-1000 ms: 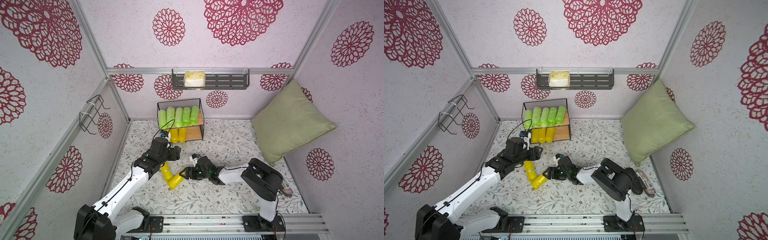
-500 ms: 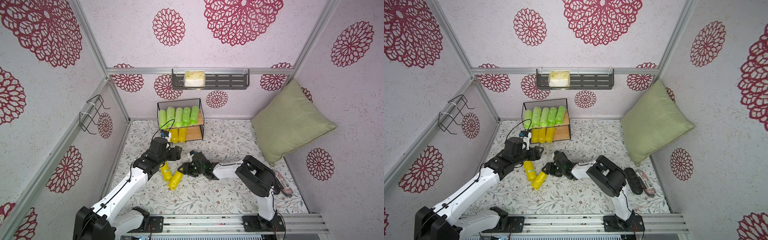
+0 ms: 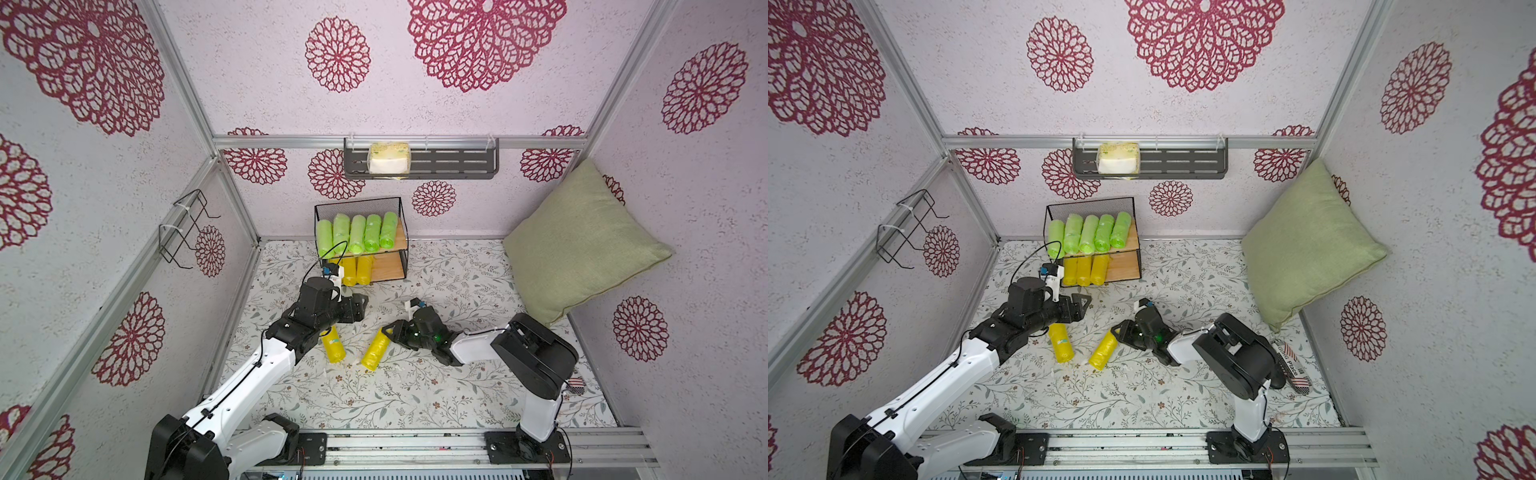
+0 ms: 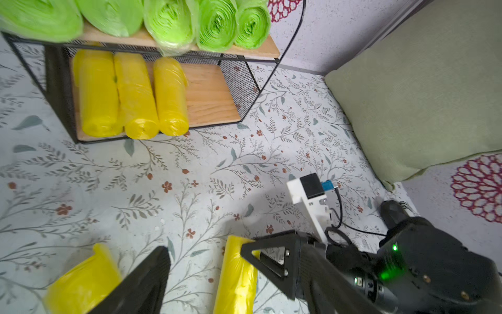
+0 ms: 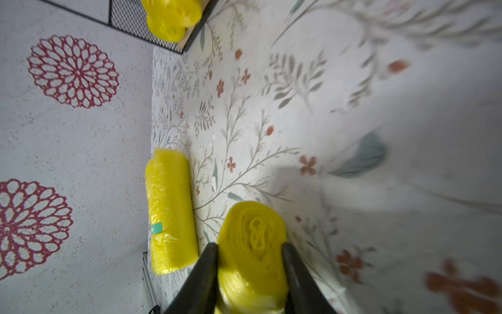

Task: Sort the rolls of trash bags by color and place them on the shelf
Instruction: Pick up the roll of trash bags from the center of the board.

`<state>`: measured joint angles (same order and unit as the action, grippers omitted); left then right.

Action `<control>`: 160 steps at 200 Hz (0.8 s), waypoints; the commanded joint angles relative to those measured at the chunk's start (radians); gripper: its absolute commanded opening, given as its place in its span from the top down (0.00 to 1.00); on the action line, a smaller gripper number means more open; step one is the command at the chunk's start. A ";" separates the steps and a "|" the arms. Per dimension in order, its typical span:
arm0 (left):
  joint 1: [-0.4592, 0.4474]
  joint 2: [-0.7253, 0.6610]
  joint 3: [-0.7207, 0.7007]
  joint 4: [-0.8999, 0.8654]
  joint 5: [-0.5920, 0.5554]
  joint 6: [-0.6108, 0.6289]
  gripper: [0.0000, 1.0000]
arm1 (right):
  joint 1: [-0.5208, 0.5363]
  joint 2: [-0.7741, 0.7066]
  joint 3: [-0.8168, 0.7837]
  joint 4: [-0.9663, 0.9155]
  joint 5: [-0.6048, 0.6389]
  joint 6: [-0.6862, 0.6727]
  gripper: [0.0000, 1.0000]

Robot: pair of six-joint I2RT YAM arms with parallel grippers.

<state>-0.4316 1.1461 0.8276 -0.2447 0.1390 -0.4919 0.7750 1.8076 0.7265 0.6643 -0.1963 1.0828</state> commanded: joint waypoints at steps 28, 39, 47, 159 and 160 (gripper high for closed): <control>0.001 0.136 -0.053 0.282 0.398 -0.144 0.15 | -0.160 -0.197 -0.130 0.221 0.024 -0.033 0.70; -0.004 0.171 -0.070 0.355 0.436 -0.167 0.14 | -0.184 -0.226 -0.147 0.238 0.018 -0.035 0.71; -0.007 0.199 -0.076 0.396 0.448 -0.178 0.14 | -0.197 -0.241 -0.155 0.247 0.013 -0.037 0.71; -0.076 0.426 -0.010 0.549 0.506 -0.116 0.08 | -0.273 -0.397 -0.215 0.317 -0.068 0.010 0.72; -0.077 0.428 -0.010 0.552 0.508 -0.116 0.08 | -0.273 -0.398 -0.215 0.319 -0.068 0.011 0.72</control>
<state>-0.5014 1.5482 0.7933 0.2363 0.6155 -0.6262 0.5076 1.4677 0.5114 0.8993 -0.2375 1.0744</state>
